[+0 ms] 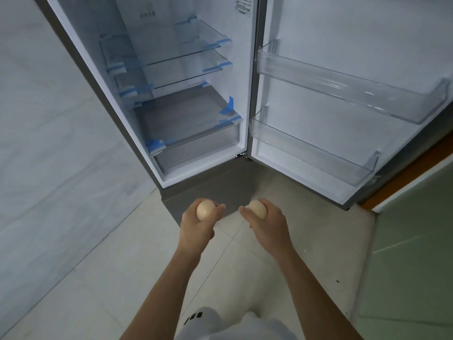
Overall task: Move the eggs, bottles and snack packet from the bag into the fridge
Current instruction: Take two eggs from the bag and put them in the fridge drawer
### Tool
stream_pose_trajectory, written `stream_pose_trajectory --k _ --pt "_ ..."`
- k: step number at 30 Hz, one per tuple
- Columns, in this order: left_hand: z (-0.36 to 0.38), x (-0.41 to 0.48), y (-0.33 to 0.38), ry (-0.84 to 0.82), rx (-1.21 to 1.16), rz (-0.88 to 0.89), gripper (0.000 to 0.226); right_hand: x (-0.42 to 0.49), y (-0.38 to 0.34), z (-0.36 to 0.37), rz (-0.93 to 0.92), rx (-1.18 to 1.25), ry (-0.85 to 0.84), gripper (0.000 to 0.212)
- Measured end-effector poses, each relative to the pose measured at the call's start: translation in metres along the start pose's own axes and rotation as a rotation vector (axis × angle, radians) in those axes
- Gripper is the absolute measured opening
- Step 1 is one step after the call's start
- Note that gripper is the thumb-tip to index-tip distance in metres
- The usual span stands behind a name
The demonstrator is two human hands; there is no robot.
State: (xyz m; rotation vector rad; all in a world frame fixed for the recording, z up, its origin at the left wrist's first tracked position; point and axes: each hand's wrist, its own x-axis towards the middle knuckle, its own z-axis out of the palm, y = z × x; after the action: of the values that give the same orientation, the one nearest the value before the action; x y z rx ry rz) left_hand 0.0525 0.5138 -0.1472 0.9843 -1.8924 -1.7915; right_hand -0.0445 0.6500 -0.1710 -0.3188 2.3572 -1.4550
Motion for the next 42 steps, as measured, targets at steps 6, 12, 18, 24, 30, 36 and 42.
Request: stream_pose_trajectory --k 6,12,18,24,30,36,42 --pt "0.005 0.047 0.002 0.070 0.009 -0.013 0.016 0.053 0.000 0.011 0.032 0.000 -0.037 0.033" --pt "0.007 0.114 0.008 0.102 -0.035 -0.039 0.022 0.115 -0.018 0.029 0.034 0.008 -0.065 0.023" --pt "0.001 0.201 0.029 0.124 -0.039 -0.010 0.013 0.195 -0.056 0.051 -0.014 -0.007 -0.062 0.023" --pt "-0.018 0.286 0.049 0.137 -0.041 -0.003 0.011 0.276 -0.100 0.090 -0.051 -0.046 -0.082 0.025" --pt "-0.034 0.330 0.060 0.150 -0.093 -0.030 0.016 0.313 -0.129 0.119 -0.075 -0.003 -0.173 0.021" --pt "-0.041 0.347 0.055 0.225 -0.108 -0.082 0.014 0.333 -0.131 0.134 -0.042 0.023 -0.250 0.020" --pt "-0.039 0.357 0.055 0.315 -0.105 -0.094 0.011 0.361 -0.132 0.135 -0.067 0.034 -0.341 0.021"
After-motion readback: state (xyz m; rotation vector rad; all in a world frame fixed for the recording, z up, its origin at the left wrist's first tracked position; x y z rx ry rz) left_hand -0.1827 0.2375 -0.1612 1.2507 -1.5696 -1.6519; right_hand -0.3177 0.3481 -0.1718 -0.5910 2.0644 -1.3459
